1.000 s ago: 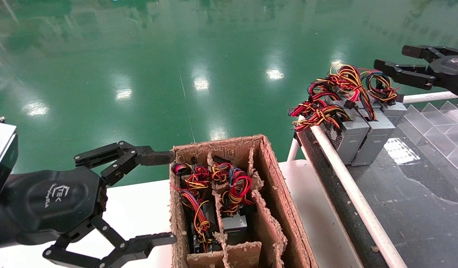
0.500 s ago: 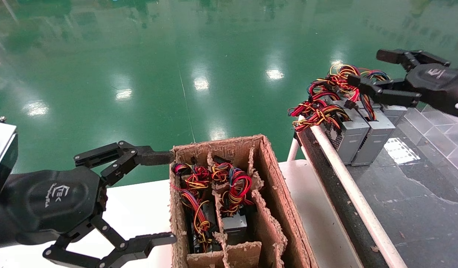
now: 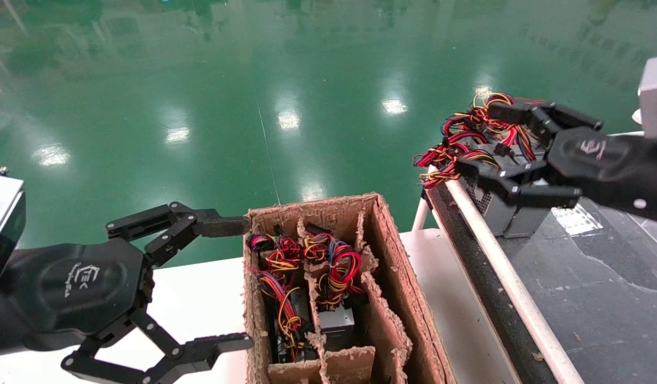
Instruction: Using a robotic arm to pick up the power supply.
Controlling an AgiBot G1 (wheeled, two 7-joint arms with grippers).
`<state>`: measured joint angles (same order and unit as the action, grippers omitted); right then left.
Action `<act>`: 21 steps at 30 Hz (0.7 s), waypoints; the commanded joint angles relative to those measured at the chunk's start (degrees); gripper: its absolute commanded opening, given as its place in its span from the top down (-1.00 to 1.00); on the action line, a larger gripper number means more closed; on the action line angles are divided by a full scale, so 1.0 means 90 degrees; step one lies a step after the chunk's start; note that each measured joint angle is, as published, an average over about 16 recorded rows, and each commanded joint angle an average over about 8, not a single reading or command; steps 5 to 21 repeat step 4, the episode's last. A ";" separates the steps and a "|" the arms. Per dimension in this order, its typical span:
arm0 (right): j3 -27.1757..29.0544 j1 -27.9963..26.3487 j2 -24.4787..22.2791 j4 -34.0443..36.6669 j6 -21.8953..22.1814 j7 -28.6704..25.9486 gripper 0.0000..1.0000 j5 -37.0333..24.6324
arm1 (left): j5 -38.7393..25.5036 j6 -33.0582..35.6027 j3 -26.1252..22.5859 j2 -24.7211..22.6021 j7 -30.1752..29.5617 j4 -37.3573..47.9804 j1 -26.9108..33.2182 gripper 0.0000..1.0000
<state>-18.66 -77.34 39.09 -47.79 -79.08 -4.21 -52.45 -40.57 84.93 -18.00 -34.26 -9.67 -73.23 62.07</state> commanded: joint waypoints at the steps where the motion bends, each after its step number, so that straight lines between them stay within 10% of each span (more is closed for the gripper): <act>1: 0.0049 0.0291 -0.0075 -0.0475 -0.0122 -0.0120 -1.00 0.0195 | 0.0001 0.0000 -0.0001 0.0000 0.0000 0.0000 0.0000 -1.00; 21: 0.0070 0.0418 -0.0108 -0.0684 -0.0175 -0.0173 -1.00 0.0281 | 0.0001 0.0000 -0.0001 0.0000 0.0001 0.0000 0.0000 -1.00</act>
